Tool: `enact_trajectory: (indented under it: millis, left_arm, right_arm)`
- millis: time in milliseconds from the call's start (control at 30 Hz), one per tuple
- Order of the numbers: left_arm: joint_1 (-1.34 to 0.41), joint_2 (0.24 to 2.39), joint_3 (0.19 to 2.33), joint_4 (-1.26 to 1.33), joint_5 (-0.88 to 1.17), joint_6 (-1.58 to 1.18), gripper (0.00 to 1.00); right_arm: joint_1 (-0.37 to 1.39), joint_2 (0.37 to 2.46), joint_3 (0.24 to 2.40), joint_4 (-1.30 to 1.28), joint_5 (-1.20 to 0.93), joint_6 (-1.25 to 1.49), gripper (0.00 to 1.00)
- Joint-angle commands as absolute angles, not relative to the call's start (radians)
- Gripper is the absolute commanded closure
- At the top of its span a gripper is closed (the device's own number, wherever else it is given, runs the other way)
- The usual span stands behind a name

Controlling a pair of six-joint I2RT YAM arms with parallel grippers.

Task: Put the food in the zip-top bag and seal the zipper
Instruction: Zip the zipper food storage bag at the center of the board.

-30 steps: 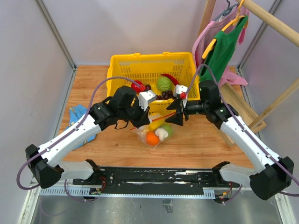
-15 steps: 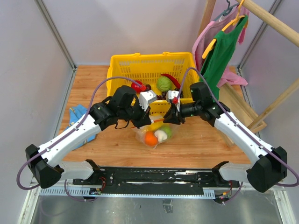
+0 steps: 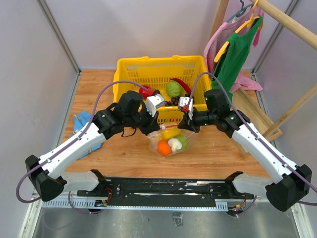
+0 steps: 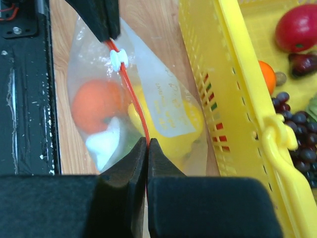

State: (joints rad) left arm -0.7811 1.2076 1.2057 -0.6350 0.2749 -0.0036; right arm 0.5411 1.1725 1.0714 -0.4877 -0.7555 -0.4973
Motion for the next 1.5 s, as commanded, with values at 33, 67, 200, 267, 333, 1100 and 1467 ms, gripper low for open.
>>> enact_trajectory:
  millis: [33, 67, 200, 267, 333, 1100, 1467]
  left_arm:
    - [-0.778, 1.161, 1.198, -0.696, 0.199, -0.013, 1.0]
    - [-0.778, 1.162, 1.197, -0.702, 0.19, -0.014, 1.0]
    - [-0.778, 1.16, 1.195, -0.726, 0.17, -0.019, 1.0]
    - [-0.778, 1.16, 1.192, -0.729, 0.168, -0.021, 1.0]
    - [-0.779, 1.161, 1.191, -0.72, 0.171, -0.021, 1.0]
    - [-0.778, 1.287, 1.244, -0.445, 0.487, 0.176, 0.25]
    - [-0.778, 1.324, 1.221, -0.413, 0.563, 0.225, 0.39]
  right_arm:
    - [0.525, 1.128, 1.113, -0.609, -0.552, -0.47, 0.99]
    - [0.519, 1.123, 1.112, -0.619, -0.529, -0.463, 0.99]
    - [0.488, 1.09, 1.103, -0.638, -0.472, -0.429, 0.99]
    - [0.479, 1.077, 1.096, -0.638, -0.472, -0.421, 0.99]
    - [0.478, 1.07, 1.094, -0.637, -0.509, -0.425, 0.99]
    - [0.494, 1.055, 1.07, -0.569, -0.826, -0.469, 0.99]
    - [0.498, 1.065, 1.068, -0.566, -0.843, -0.482, 0.99]
